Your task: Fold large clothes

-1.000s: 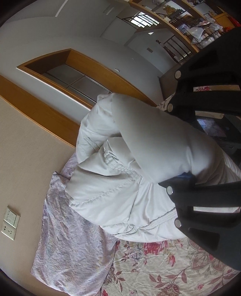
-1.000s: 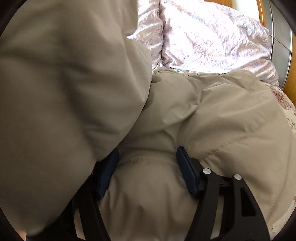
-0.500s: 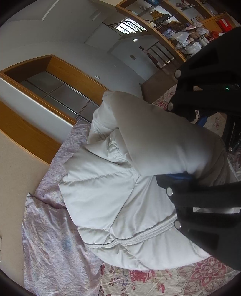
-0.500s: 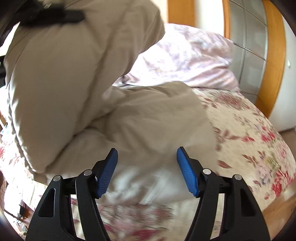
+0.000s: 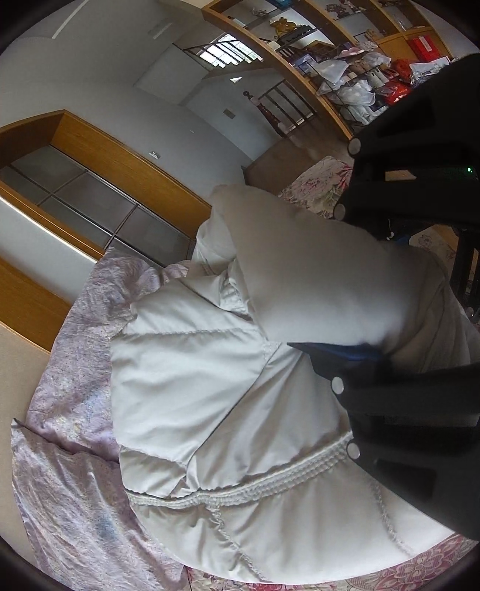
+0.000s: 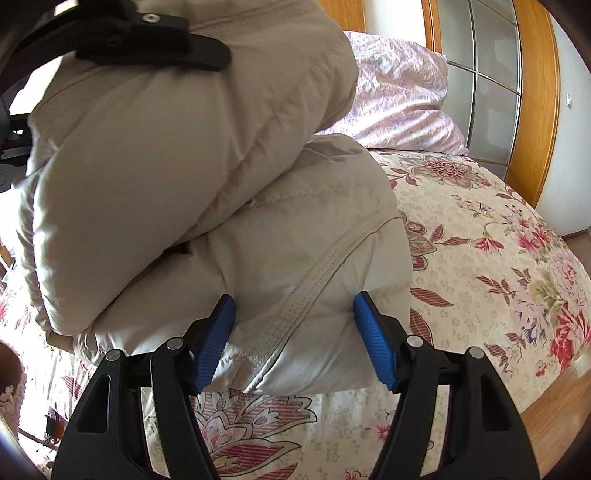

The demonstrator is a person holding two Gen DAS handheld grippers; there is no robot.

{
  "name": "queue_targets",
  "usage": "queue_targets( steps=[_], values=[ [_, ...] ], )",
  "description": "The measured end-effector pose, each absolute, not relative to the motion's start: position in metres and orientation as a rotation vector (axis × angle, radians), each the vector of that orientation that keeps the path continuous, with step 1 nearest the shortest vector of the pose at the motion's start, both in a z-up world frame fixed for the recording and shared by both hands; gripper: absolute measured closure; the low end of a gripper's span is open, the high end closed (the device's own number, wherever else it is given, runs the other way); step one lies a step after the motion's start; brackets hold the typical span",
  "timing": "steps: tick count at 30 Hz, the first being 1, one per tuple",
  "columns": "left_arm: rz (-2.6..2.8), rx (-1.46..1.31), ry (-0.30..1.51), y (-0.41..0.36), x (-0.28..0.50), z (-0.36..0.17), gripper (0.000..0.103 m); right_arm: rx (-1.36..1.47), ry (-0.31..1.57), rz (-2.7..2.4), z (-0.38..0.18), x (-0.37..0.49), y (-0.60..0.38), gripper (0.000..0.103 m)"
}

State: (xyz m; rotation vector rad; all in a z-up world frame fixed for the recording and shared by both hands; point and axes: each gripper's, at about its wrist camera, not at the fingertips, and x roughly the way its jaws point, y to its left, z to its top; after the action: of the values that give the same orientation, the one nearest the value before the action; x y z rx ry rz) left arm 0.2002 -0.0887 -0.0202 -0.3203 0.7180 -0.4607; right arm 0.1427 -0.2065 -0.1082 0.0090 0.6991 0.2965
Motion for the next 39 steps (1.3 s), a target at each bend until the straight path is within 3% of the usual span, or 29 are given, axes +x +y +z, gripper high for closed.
queue_targets(
  steps=[29, 31, 37, 39],
  values=[
    [-0.485, -0.237, 0.831, -0.121, 0.228, -0.043, 0.060, 0.071, 0.697, 0.279, -0.120, 0.147, -0.216, 0.029],
    [-0.470, -0.202, 0.810, -0.124, 0.222, -0.038, 0.056, 0.072, 0.697, 0.281, -0.120, 0.147, -0.216, 0.029],
    [-0.456, -0.127, 0.733, -0.130, 0.200, -0.017, 0.029, 0.076, 0.698, 0.281, -0.120, 0.148, -0.217, 0.029],
    [-0.436, -0.095, 0.704, -0.132, 0.191, -0.010, 0.027, 0.082, 0.698, 0.280, -0.120, 0.148, -0.218, 0.029]
  ],
)
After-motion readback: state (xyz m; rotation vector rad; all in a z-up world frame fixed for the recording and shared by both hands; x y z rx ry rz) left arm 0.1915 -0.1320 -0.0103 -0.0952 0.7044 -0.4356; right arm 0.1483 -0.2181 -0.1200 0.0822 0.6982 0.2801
